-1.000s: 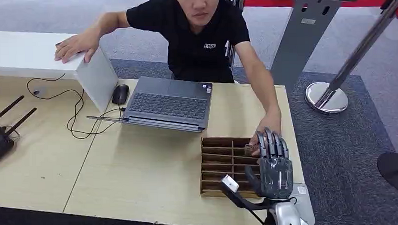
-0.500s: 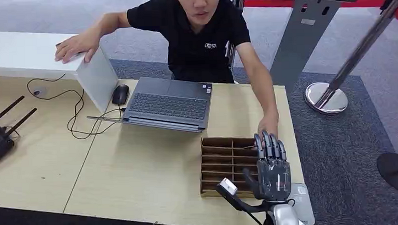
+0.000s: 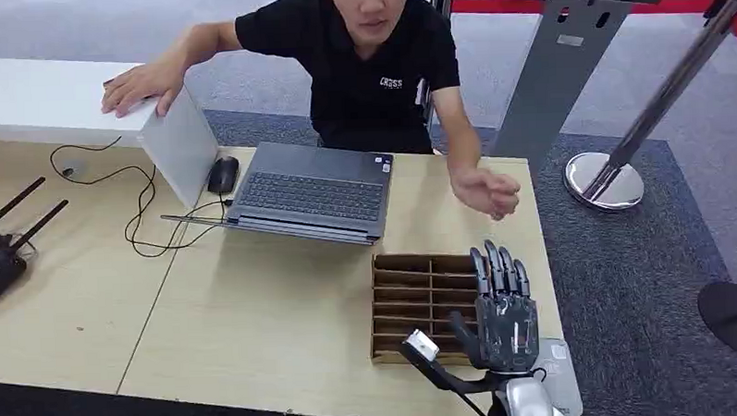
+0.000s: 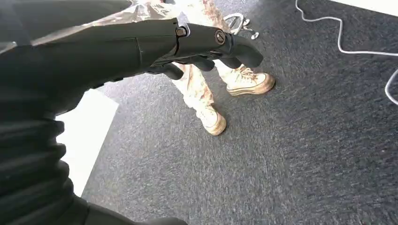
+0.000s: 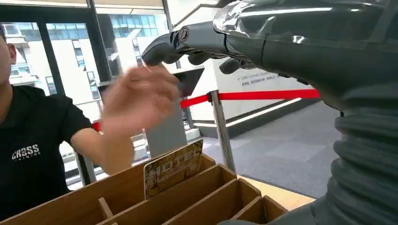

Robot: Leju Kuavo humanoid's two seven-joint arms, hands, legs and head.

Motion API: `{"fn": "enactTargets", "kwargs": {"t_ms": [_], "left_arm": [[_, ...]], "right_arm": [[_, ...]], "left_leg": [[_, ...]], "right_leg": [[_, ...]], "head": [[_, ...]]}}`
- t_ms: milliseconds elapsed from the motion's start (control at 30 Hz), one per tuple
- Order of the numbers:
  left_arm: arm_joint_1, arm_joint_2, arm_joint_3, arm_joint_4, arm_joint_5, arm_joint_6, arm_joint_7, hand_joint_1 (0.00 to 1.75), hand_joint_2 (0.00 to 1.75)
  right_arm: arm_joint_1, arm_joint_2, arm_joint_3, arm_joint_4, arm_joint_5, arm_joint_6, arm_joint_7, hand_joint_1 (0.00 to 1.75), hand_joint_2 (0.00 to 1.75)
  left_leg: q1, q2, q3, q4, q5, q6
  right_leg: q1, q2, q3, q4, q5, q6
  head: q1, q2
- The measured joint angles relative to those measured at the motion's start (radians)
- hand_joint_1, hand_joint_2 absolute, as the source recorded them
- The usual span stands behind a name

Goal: Pass the card to the sensor for recognition and then transmit it.

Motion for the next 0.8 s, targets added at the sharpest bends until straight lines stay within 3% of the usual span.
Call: {"fn": "enactTargets", "kwargs": {"t_ms": [400, 800], "left_arm": [[0.0, 0.0, -0.006, 0.0, 0.016, 0.0, -0.006, 0.0, 1.75], [0.0, 0.0, -0.021, 0.0, 0.032, 0.0, 0.0, 0.0, 1.75]], "right_arm": [[-0.013, 0.003, 0.003, 0.0, 0.02, 0.0, 0.0, 0.0, 1.75], [-0.019, 0.051, -0.021, -0.05, 0.088, 0.0, -0.001, 0.0, 1.75]], "left_leg": [[0.0, 0.0, 0.0, 0.0, 0.0, 0.0], [0.0, 0.0, 0.0, 0.0, 0.0, 0.0]], "right_leg": [[0.0, 0.0, 0.0, 0.0, 0.0, 0.0], [0.0, 0.0, 0.0, 0.001, 0.0, 0.0]], "head": [[0.0, 0.0], [0.0, 0.0]]}}
